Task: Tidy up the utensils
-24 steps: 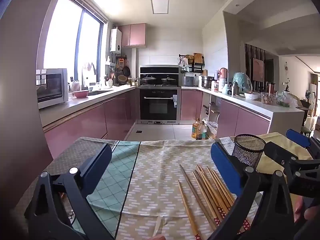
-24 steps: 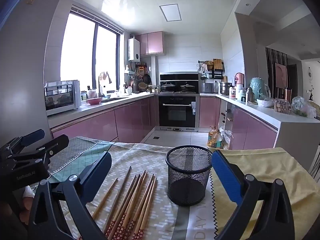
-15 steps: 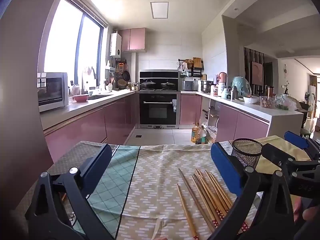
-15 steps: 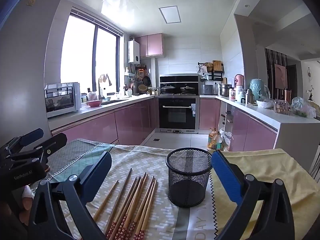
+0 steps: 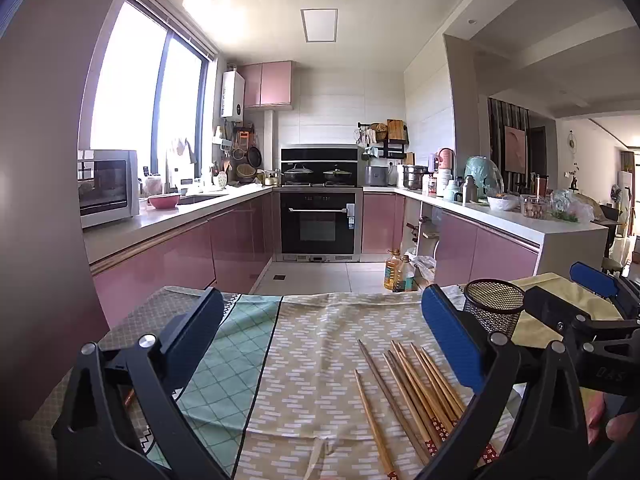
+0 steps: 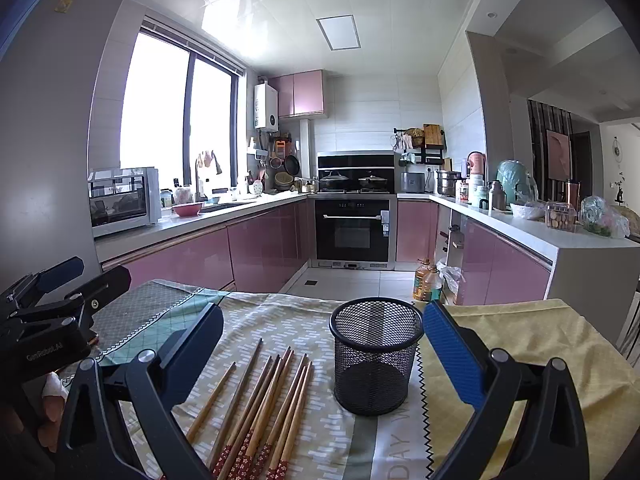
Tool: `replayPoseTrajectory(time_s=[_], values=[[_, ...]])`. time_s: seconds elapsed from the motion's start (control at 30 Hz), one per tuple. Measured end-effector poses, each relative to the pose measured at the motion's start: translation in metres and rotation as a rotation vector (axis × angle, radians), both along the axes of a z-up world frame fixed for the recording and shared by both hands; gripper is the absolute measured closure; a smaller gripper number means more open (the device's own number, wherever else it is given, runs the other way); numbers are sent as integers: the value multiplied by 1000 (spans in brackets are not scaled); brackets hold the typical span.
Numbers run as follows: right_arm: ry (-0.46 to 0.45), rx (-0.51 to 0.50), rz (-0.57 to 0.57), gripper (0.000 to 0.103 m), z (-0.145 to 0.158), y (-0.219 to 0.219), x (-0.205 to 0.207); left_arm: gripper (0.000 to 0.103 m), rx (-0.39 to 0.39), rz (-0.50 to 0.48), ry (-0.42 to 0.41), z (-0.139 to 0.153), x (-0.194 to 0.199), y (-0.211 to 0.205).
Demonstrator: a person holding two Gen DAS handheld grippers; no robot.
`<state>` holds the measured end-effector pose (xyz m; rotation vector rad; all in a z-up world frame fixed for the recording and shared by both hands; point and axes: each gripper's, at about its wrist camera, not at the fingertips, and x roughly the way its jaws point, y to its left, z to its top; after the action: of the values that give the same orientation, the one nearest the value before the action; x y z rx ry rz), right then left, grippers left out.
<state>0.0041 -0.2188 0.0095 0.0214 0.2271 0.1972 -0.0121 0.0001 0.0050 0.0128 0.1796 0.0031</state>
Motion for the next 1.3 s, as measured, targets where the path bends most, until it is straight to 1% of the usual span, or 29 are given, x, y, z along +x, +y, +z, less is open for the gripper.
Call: replayPoseTrajectory(time_s=[1.3], values=[[-3, 4, -6, 6, -4, 3, 2, 5, -7, 2, -8, 2, 0, 1]])
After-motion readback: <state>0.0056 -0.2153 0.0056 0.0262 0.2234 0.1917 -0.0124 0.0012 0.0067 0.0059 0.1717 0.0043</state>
